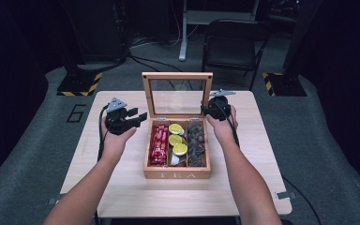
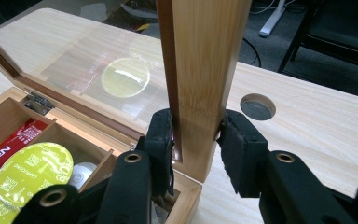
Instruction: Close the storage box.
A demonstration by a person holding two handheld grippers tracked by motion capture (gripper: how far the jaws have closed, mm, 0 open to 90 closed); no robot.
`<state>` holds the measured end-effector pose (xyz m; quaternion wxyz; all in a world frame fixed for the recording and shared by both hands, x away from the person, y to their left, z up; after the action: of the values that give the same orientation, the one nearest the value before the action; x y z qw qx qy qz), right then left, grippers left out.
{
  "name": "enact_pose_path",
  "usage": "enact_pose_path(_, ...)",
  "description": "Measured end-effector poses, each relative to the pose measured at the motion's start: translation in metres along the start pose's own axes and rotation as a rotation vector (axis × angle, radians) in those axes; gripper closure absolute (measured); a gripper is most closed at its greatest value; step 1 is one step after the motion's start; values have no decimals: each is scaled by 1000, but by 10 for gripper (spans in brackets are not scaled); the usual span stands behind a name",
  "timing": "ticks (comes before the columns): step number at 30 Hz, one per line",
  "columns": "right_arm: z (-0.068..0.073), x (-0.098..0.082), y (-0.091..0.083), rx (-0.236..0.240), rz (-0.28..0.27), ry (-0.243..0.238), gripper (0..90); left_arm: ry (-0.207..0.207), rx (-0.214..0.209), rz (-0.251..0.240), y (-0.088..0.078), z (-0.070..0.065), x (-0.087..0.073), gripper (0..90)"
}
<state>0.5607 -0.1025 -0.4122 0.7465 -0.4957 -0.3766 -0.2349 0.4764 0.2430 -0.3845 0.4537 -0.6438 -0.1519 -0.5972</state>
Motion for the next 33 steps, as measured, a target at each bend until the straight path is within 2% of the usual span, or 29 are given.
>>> enact_pose_path(4, 0, 2, 1, -8, 9, -14, 648, -8, -1, -8, -4, -2, -2, 496)
enact_pose_path(11, 1, 5, 3, -19, 22, -4, 648, -7, -3, -2, -12, -2, -7, 496)
enact_pose_path(18, -2, 7, 7, -9, 24, 16, 650, -6, 7, 6, -16, -1, -13, 495)
enact_pose_path(33, -2, 10, 13, -28, 29, 30, 649, -17, 12, 20, -21, -1, -20, 495)
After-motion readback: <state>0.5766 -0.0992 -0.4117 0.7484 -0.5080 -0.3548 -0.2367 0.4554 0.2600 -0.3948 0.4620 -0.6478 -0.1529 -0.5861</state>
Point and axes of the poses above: each handheld gripper's, and its own axes: y roughly forward along the jaws, x roughly out of its top, z roughly to its left, the point moved 1 cm from there along y, roughly forward along the jaws, and after that the axes turned 14 degrees about y, right-handed, at the moved point
